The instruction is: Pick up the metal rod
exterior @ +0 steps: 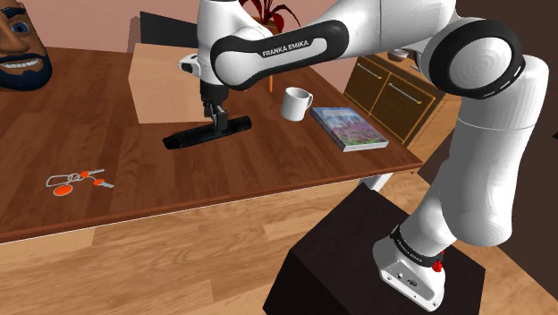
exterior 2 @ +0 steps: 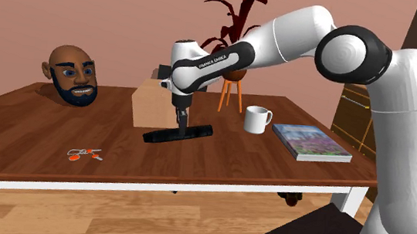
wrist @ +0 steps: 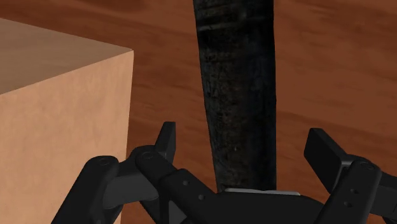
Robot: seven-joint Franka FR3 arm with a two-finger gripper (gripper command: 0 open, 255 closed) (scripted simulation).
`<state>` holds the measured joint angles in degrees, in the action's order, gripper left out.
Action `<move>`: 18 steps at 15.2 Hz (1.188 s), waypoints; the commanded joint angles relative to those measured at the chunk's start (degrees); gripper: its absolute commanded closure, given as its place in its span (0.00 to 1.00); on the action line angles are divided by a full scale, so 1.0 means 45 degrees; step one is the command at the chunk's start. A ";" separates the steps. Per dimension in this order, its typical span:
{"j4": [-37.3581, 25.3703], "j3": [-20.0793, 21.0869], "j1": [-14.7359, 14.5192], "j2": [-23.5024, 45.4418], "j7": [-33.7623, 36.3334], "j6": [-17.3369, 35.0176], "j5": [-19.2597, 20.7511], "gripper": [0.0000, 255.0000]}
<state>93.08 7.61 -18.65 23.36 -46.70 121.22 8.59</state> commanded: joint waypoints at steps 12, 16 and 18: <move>0.0371 -0.0028 -0.0021 0.0293 0.0084 0.0665 0.0090 1.00; 0.0397 -0.0028 -0.0018 0.0277 0.0082 0.0675 0.0089 1.00; 0.0241 -0.0011 -0.0012 0.0147 0.0041 0.0392 0.0050 1.00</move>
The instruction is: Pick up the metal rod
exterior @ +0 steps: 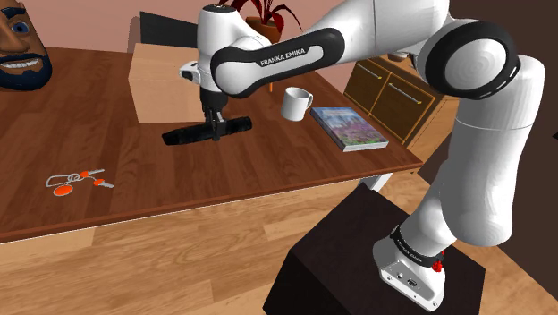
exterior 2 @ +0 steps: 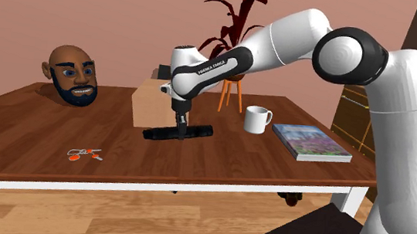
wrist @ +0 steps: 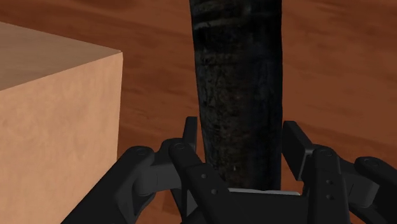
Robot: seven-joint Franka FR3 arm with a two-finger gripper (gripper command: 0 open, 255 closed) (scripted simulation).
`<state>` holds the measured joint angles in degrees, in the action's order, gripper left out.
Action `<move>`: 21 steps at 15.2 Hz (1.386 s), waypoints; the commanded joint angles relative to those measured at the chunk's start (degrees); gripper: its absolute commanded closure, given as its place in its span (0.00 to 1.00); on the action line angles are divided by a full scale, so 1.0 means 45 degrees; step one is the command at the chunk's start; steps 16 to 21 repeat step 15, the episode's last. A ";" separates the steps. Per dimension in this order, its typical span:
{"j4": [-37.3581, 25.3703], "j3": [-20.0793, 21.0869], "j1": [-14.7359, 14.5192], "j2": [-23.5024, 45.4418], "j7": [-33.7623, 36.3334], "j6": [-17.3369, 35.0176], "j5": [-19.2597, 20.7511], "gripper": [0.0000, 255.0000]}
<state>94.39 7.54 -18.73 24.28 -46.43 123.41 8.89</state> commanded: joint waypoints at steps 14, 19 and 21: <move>-0.1438 0.0083 0.0010 -0.0658 -0.0263 -0.2069 -0.0214 1.00; -0.1440 0.0083 0.0009 -0.0657 -0.0263 -0.2070 -0.0214 1.00; -0.1440 0.0083 0.0009 -0.0657 -0.0263 -0.2070 -0.0214 1.00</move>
